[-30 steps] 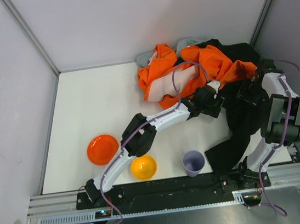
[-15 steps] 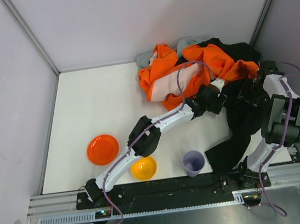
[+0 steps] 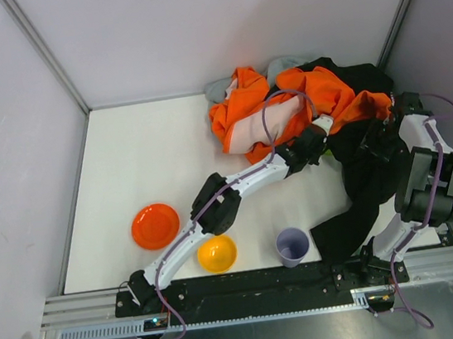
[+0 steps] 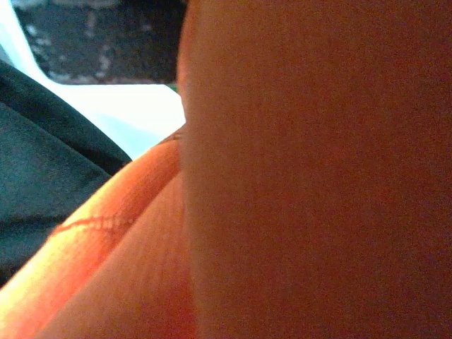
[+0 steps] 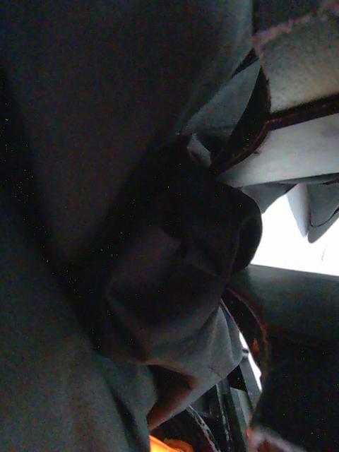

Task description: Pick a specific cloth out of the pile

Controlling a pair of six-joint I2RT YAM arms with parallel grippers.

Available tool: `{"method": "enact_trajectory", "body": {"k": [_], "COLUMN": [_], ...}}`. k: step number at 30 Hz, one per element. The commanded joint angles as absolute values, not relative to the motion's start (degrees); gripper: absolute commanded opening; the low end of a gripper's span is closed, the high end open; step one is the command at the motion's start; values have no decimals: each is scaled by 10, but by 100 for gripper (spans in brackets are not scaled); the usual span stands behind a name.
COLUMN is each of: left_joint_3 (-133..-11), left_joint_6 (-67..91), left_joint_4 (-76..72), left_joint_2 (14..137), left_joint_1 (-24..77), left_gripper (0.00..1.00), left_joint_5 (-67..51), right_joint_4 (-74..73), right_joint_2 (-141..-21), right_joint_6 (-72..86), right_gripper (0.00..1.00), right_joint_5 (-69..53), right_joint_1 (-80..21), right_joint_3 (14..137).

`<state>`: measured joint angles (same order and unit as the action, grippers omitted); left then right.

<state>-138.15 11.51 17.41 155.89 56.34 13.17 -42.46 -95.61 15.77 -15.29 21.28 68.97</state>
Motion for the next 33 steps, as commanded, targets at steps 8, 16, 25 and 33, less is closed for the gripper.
{"method": "enact_trajectory", "body": {"k": [8,16,25,33], "left_joint_3": [-1280,-1245,-1252,-1125], "left_joint_6": [95,74,69,70], "left_joint_4": [125,121,122,123], "left_joint_2": [1356,1254,1176,1122], "left_joint_1": [563,583,591,592], "left_gripper": [1,1,1,46], "left_joint_5": [66,-20,-59,-62], "right_joint_4": [-398,-395,-402,-407], "right_joint_2": [-821,-752,-710,-694], "right_joint_6": [163,183,196,192], "right_gripper": [70,82,82,82], "right_joint_5": [-193,-235,-271,-269], "right_joint_1": [216,211,206,186], "right_joint_3": [675,668,668,643]}}
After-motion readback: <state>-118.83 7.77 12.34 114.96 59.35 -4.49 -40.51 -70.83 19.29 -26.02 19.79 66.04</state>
